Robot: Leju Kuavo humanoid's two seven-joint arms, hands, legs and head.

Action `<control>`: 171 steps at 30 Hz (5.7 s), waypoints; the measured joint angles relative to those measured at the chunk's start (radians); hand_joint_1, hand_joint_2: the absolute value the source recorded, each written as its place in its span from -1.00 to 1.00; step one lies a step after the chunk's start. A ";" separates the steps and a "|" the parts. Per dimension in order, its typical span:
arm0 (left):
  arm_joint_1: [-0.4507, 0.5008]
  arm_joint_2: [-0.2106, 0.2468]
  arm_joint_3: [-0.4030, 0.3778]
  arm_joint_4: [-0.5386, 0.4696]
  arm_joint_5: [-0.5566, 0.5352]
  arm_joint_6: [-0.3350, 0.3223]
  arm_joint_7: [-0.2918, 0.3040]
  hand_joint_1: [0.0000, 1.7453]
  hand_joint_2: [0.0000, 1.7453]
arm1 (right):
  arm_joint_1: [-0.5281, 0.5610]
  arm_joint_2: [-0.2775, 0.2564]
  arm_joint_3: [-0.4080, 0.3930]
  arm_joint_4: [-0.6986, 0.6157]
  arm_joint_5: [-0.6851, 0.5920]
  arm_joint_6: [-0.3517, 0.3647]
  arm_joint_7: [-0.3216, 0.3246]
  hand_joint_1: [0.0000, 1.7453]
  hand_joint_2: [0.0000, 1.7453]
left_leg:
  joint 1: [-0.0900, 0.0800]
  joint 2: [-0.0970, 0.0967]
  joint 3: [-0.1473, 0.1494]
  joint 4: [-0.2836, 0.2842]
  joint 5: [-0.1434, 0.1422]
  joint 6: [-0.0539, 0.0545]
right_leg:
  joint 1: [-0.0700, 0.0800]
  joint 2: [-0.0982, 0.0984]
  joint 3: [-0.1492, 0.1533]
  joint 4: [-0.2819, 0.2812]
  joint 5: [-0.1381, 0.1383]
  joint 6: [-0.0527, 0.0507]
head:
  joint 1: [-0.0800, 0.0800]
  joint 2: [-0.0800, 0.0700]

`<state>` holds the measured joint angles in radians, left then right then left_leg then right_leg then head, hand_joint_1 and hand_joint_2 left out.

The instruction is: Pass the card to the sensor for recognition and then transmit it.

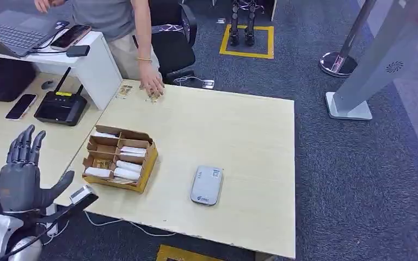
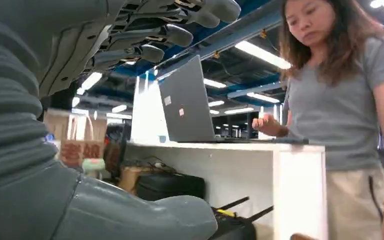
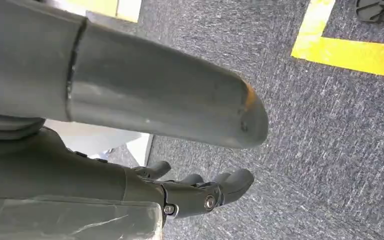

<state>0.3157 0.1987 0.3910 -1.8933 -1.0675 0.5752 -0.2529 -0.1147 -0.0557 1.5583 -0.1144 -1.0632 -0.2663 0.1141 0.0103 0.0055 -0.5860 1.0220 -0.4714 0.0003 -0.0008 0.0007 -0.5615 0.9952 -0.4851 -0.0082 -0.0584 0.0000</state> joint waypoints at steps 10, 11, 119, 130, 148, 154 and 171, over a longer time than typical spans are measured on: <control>0.021 0.031 -0.037 0.016 -0.153 -0.033 0.113 -1.00 1.00 | 0.000 0.000 0.000 0.000 -0.024 -0.005 0.002 -1.00 -1.00 | 0.000 0.000 0.000 0.000 0.000 0.000 | 0.000 0.000 0.000 0.000 0.000 0.000 | 0.000 0.000; 0.021 0.039 -0.047 0.020 -0.159 -0.042 0.121 -1.00 1.00 | 0.000 0.000 0.000 0.000 -0.025 -0.006 0.002 -1.00 -1.00 | 0.000 0.000 0.000 0.000 0.000 0.000 | 0.000 0.000 0.000 0.000 0.000 0.000 | 0.000 0.000; -0.145 0.150 -0.486 0.279 -0.198 -0.136 0.289 1.00 1.00 | -0.002 0.000 0.003 0.003 0.016 0.003 -0.002 -1.00 -1.00 | 0.000 0.000 0.001 0.000 0.000 0.000 | 0.000 0.000 0.000 0.000 0.000 0.000 | 0.000 0.000; -0.144 0.175 -0.489 0.189 -0.461 -0.048 0.379 1.00 1.00 | -0.002 0.000 0.003 0.003 0.033 0.002 -0.001 -1.00 -1.00 | 0.000 0.000 0.001 0.000 0.000 0.000 | 0.000 0.000 0.000 0.000 0.000 0.000 | 0.000 0.000; -0.335 0.235 -0.489 0.188 -0.221 -0.158 0.309 1.00 1.00 | -0.010 0.002 0.003 0.002 0.117 0.013 0.001 -1.00 -1.00 | 0.000 -0.001 0.001 0.000 0.001 -0.002 | 0.000 -0.001 0.000 0.000 0.001 -0.001 | 0.000 0.000; -0.444 0.240 -0.488 0.295 -0.204 -0.177 0.304 1.00 1.00 | -0.019 0.002 0.003 0.002 0.143 0.023 0.010 -1.00 -1.00 | 0.000 0.000 0.001 0.000 0.002 -0.002 | 0.000 0.000 0.000 0.000 0.001 -0.001 | 0.000 0.000; -0.592 0.237 -0.489 0.487 -0.236 -0.205 0.307 1.00 1.00 | -0.027 0.005 0.003 -0.001 0.179 0.039 0.024 -1.00 -1.00 | 0.000 0.000 0.001 0.000 0.002 -0.002 | 0.000 0.000 0.000 0.000 0.001 -0.001 | 0.000 0.000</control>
<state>-0.2763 0.4353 -0.0980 -1.4065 -1.3035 0.3700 0.0542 -0.1421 -0.0511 1.5614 -0.1152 -0.8846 -0.2270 0.1377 0.0107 0.0054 -0.5851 1.0222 -0.4698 -0.0017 -0.0004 0.0010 -0.5617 0.9954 -0.4839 -0.0094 -0.0580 0.0000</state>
